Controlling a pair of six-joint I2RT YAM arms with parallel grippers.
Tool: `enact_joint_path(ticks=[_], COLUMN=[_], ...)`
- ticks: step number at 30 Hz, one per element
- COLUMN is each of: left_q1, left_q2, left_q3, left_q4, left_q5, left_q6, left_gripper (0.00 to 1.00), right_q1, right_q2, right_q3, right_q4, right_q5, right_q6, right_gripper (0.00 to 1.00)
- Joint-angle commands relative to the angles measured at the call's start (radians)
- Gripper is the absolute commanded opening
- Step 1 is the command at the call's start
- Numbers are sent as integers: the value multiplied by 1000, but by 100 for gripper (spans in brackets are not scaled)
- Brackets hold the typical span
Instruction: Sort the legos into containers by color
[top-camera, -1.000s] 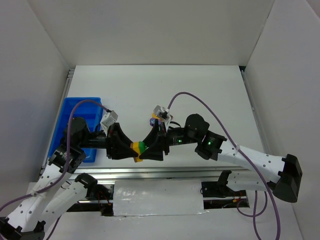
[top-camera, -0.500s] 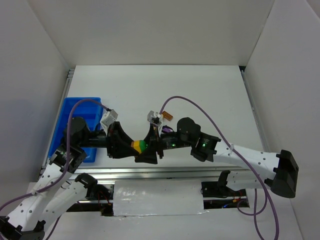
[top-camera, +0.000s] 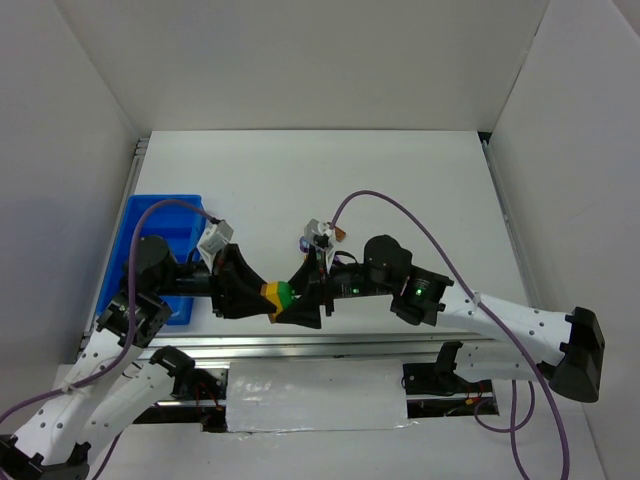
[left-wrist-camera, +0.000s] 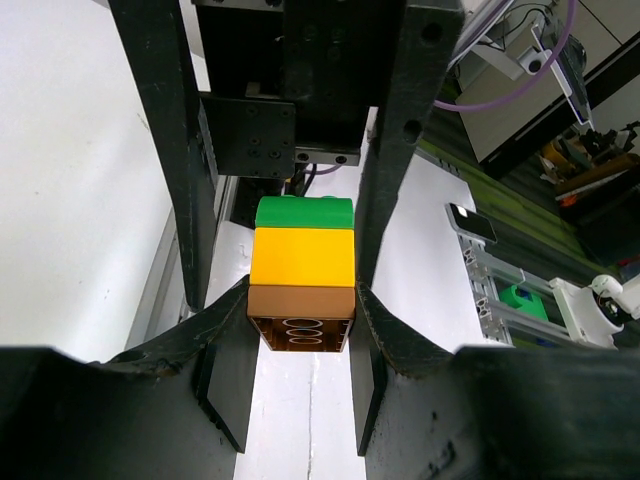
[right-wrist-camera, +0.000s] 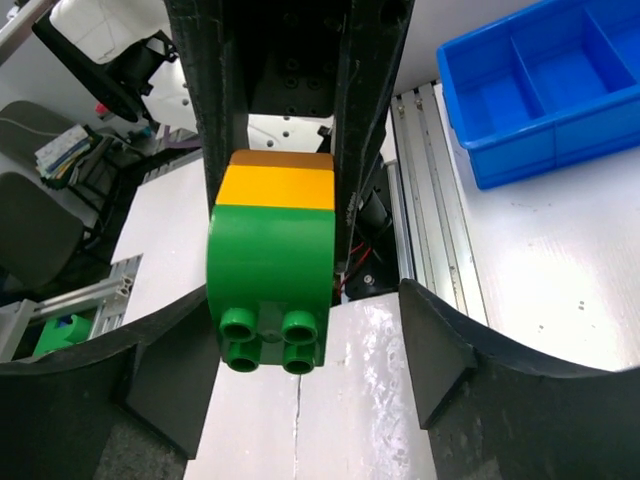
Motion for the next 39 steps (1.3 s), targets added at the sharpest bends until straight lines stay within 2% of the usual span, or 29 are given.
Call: enact_joint_path(ticks=[1, 2, 5, 6, 7, 9, 11, 12, 24, 27, 28, 30, 33, 34, 35, 36, 37, 39], left_q1=[-3, -5, -3, -3, -3, -3, -3, -3, -3, -3, -3, -3, -3, -3, -3, -3, -3, -3], left_q2=[-2, -5, -11, -11, -11, -11, -4, -1, 13, 15, 13, 15, 19, 22, 24, 21, 18, 10], left_q3=[20, 19, 22, 23, 23, 25, 25, 23, 11, 16, 14, 14, 13, 13, 11, 11, 8, 10], left_q4=[45, 47, 37, 36, 34, 28, 22, 21, 22, 10, 10, 7, 7, 5, 7, 8, 14, 14], left_q5=[29, 29, 25, 25, 25, 21, 23, 23, 43, 44, 44, 44, 48, 49, 49, 48, 46, 32], left_q6=[9, 11, 14, 15, 17, 20, 24, 24, 27, 35, 37, 38, 38, 38, 38, 38, 34, 32], left_gripper=[0, 0, 0, 0, 0, 0, 0, 0, 0, 0, 0, 0, 3, 12, 19, 27, 46, 69], right_q1=[-4, -6, -4, -4, -3, -3, -4, -3, -3, -6, -3, -4, -6, -7, -6, -6, -4, -6], right_q2=[-6, -3, 6, 7, 6, 3, -5, -8, -8, -11, -11, -8, -6, -3, -2, 0, 3, 3], right_q3=[16, 18, 19, 16, 15, 16, 21, 21, 54, 62, 62, 68, 65, 67, 70, 71, 67, 61], right_q4=[-7, -8, -7, -4, 1, 1, -8, -11, -61, -64, -64, -62, -47, -44, -42, -41, -36, -22], right_q5=[-7, -13, -19, -21, -19, -9, 5, 10, 39, 34, 31, 24, 2, -2, -1, -1, -9, -10], right_q6=[-20, -23, -24, -21, -20, -20, -23, -24, -44, -52, -55, -55, -53, -50, -49, -44, -43, -35], right_gripper=[73, 69, 62, 55, 53, 53, 62, 63, 65, 56, 43, 32, 23, 9, 2, 0, 0, 0])
